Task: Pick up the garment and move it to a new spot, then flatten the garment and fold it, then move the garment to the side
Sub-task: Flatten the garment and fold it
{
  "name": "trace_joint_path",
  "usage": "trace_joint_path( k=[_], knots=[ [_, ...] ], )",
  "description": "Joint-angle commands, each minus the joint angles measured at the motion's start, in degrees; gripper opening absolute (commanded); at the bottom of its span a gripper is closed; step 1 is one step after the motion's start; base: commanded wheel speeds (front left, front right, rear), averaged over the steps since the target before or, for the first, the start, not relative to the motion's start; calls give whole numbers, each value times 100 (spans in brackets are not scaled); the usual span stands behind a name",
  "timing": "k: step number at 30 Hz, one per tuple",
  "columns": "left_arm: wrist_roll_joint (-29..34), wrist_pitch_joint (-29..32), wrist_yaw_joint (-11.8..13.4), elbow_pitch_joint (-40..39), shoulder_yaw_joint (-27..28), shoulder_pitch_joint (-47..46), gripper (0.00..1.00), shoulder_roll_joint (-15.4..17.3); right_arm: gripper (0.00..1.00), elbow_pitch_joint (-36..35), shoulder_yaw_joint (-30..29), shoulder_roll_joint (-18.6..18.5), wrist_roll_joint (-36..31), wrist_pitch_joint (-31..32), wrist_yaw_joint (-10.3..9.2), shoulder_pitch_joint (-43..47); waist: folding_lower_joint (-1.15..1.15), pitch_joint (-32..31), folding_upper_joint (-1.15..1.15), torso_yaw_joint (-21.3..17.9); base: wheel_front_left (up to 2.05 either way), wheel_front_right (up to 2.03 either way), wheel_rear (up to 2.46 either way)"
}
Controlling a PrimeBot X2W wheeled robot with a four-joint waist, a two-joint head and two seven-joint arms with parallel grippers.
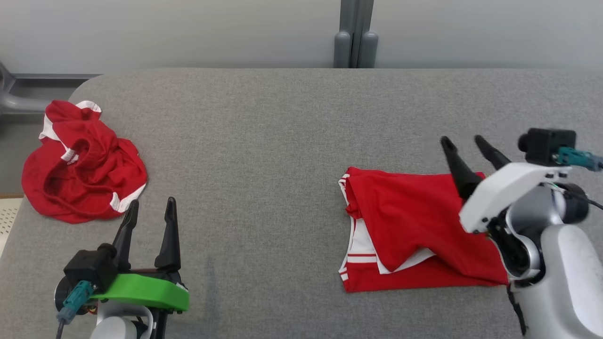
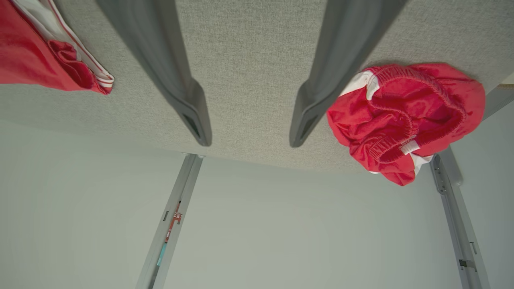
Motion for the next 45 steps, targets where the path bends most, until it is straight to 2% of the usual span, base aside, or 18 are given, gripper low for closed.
trace_joint_path(
  k=[1, 5, 10, 15, 21, 29, 36, 45],
  knots=[
    [-6, -30, 36, -8, -27, 34, 100, -23, 100, -55, -123, -22, -241, -78, -1, 210, 0, 6, 0, 5, 0, 0, 0],
    [-31, -34, 36, -14, -77, 22, 100, -50, 100, -185, -260, -223, -861, -222, -3, 717, 0, 67, 0, 16, 0, 0, 0],
    [-71, -43, 35, -21, -39, -46, 100, -67, 100, -210, -237, -229, -1269, -622, -3, 1395, 0, 185, 0, 53, 0, 0, 0],
    [-76, -38, 39, -37, 25, -83, 100, -35, 100, -325, 122, -260, -1114, -881, -4, 2053, 0, 251, 0, 127, 0, 0, 0],
    [-84, -44, 50, -92, 152, -53, 100, 15, 100, -633, 594, -248, -913, -820, -4, 2620, 0, 342, 0, 83, 0, 0, 0],
    [-69, -45, 55, -138, 259, -179, 100, 17, 100, -341, 1000, -128, -786, -832, -3, 2368, 0, 491, 0, 14, 0, 0, 0],
    [-17, -42, 0, -70, 202, -269, 100, -38, 100, 305, 1336, -31, -704, -1204, -3, 1875, 0, 549, 0, 133, 0, 0, 0],
    [13, -42, -19, -58, 251, -191, 100, -46, 100, 723, 1334, 43, -763, -1500, -3, 1686, 0, 496, 0, 248, 0, 0, 0]
  ],
)
